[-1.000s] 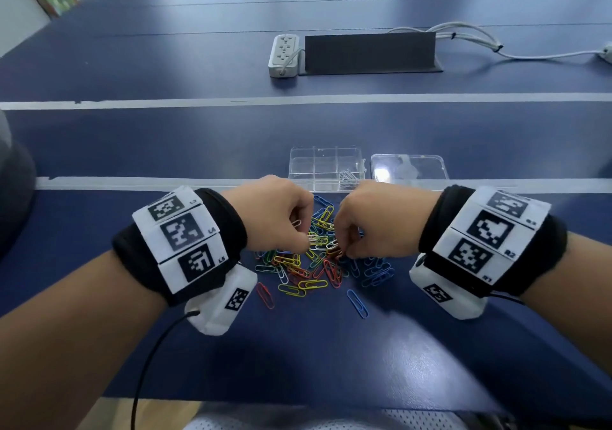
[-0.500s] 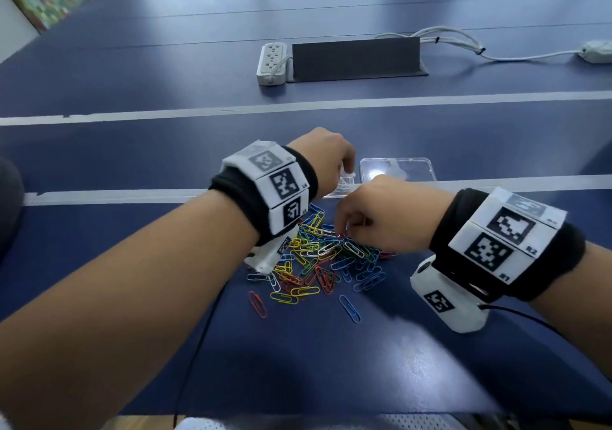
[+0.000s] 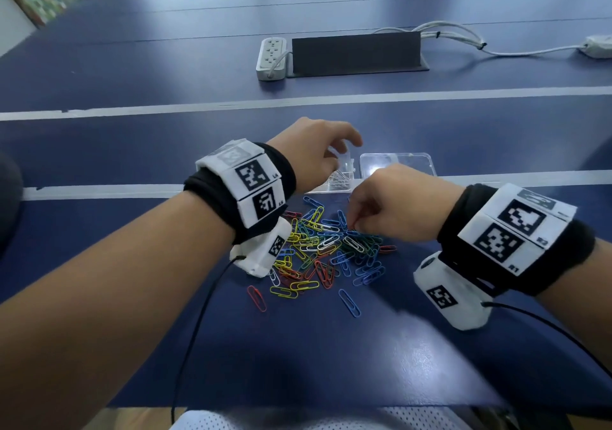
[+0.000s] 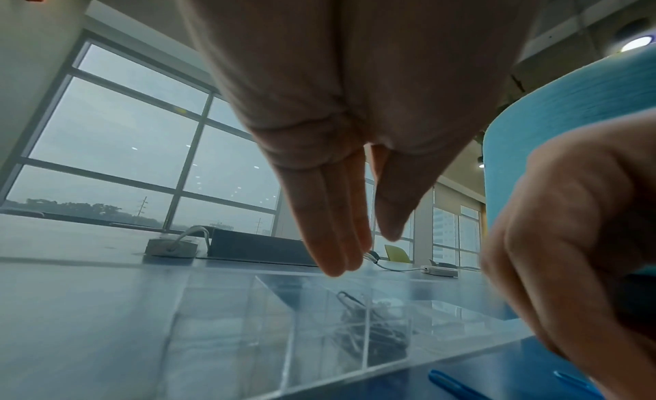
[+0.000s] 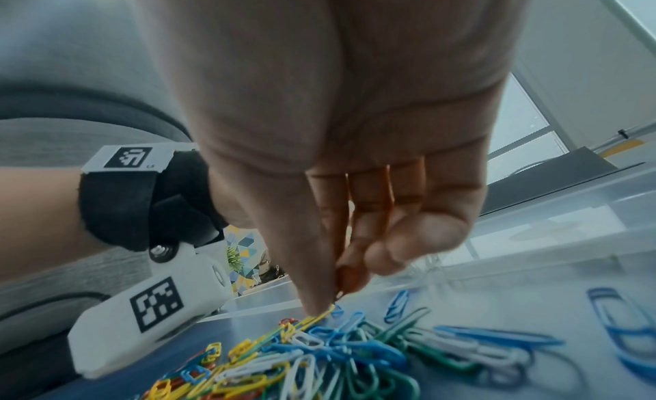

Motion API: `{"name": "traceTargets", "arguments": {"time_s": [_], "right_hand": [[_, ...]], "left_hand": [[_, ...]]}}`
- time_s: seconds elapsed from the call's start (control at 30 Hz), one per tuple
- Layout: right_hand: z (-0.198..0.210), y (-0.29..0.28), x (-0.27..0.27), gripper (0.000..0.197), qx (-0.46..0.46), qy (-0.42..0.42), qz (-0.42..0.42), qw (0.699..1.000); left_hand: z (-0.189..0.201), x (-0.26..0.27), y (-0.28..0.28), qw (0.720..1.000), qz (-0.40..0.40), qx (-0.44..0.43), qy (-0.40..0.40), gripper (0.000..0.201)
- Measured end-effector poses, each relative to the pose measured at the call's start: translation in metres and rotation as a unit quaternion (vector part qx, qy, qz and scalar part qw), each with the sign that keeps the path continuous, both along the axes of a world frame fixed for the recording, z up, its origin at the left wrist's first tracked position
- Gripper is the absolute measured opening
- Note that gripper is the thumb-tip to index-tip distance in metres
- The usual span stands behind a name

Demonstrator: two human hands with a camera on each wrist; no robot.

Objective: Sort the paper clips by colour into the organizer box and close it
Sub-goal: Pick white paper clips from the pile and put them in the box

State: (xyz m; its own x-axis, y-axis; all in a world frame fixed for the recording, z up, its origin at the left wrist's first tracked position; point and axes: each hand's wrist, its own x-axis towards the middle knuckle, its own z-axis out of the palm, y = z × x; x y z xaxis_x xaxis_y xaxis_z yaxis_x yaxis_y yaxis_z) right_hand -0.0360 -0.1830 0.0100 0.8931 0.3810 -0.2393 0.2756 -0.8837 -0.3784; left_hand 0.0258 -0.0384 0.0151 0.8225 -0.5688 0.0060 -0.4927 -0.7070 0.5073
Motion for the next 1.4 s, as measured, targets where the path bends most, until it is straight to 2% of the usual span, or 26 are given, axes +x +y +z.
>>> {"name": "traceTargets", "arguments": {"time_s": [0.1,0.2,0.33,0.6,0.87,1.0,1.1,1.2,1.3,1.4], "right_hand": [[0.000,0.000,0.000,0.017,-0.007,0.017,-0.004,1.000],[-0.001,-0.002,0.001,0.019,-0.007,0.017,-0.018,1.000],[-0.002,0.003,-0.002,0.010,-0.021,-0.007,-0.031,0.999],[-0.007,0.018,-0.010,0.014,-0.079,0.005,0.004,0.997],[0.001,0.015,0.001,0.008,-0.029,0.016,-0.020,0.999],[-0.001,0.016,0.009,0.023,0.007,0.046,-0.014,0.999],[-0.001,0.013,0.012,0.016,0.033,0.088,-0.024,0.995],[-0.003,0.012,0.013,0.008,0.046,0.111,-0.041,0.992],[-0.002,0.016,0.013,0.011,0.031,0.097,-0.053,0.993],[0.001,0.026,0.012,0.017,-0.019,0.033,-0.037,0.999]], "left_hand": [[0.001,-0.004,0.010,0.999,0.004,0.035,-0.021,0.027],[0.003,-0.013,0.020,0.993,-0.011,0.118,-0.020,0.015],[0.000,-0.031,0.026,0.970,-0.061,0.232,0.050,0.019],[-0.009,-0.043,0.013,0.959,-0.060,0.275,0.033,0.026],[-0.010,-0.044,0.021,0.974,-0.046,0.217,0.046,0.007],[-0.005,-0.042,0.033,0.981,-0.013,0.176,0.080,0.006],[-0.004,-0.041,0.040,0.981,-0.001,0.148,0.123,0.006],[-0.008,-0.041,0.046,0.983,0.006,0.132,0.128,0.016],[-0.007,-0.046,0.046,0.983,0.006,0.142,0.116,0.023],[-0.005,-0.048,0.044,0.983,0.000,0.158,0.099,0.014]]}}
